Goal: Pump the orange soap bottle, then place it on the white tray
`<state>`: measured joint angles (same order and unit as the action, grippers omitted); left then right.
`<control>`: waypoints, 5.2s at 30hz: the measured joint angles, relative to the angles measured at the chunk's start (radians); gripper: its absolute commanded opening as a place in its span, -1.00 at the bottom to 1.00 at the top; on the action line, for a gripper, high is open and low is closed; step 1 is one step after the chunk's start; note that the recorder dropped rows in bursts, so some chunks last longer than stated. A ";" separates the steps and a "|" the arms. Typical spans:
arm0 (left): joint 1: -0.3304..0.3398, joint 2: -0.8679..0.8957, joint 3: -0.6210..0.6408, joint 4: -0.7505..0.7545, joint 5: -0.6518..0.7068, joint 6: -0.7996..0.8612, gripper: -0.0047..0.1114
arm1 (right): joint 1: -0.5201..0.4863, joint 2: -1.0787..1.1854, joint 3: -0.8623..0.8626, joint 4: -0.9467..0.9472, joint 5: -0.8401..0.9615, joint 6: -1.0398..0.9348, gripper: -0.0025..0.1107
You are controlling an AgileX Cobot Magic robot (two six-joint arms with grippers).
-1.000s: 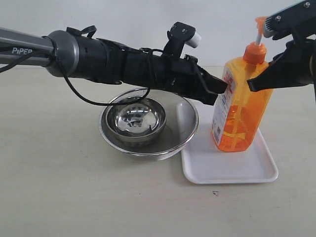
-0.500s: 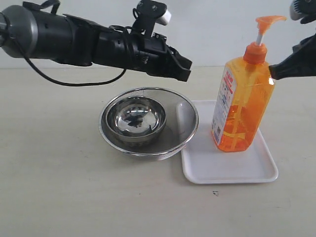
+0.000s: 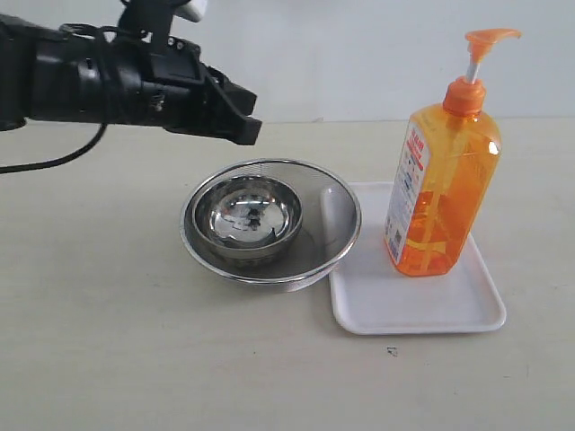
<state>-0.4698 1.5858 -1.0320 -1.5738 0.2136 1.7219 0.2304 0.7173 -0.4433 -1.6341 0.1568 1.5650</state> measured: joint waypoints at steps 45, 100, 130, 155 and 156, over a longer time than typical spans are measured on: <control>0.002 -0.558 0.487 -0.162 -0.085 0.123 -0.84 | 0.000 -0.253 0.199 0.031 -0.398 0.137 -0.96; 0.002 -0.558 0.487 -0.162 -0.085 0.121 -0.84 | -0.230 -0.713 0.444 1.715 0.123 -1.646 -0.96; 0.002 -0.558 0.487 -0.162 -0.085 0.121 -0.84 | -0.230 -0.713 0.444 1.697 0.171 -1.573 -0.96; 0.286 -1.345 0.806 -0.164 -0.060 0.124 -0.84 | -0.230 -0.713 0.444 1.695 0.173 -1.573 -0.96; 0.294 -1.419 0.864 -0.164 -0.053 0.111 -0.84 | -0.230 -0.713 0.444 1.695 0.173 -1.573 -0.96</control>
<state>-0.1753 0.1670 -0.1682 -1.7380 0.1607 1.8328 0.0000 0.0047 0.0004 0.0608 0.3293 -0.0083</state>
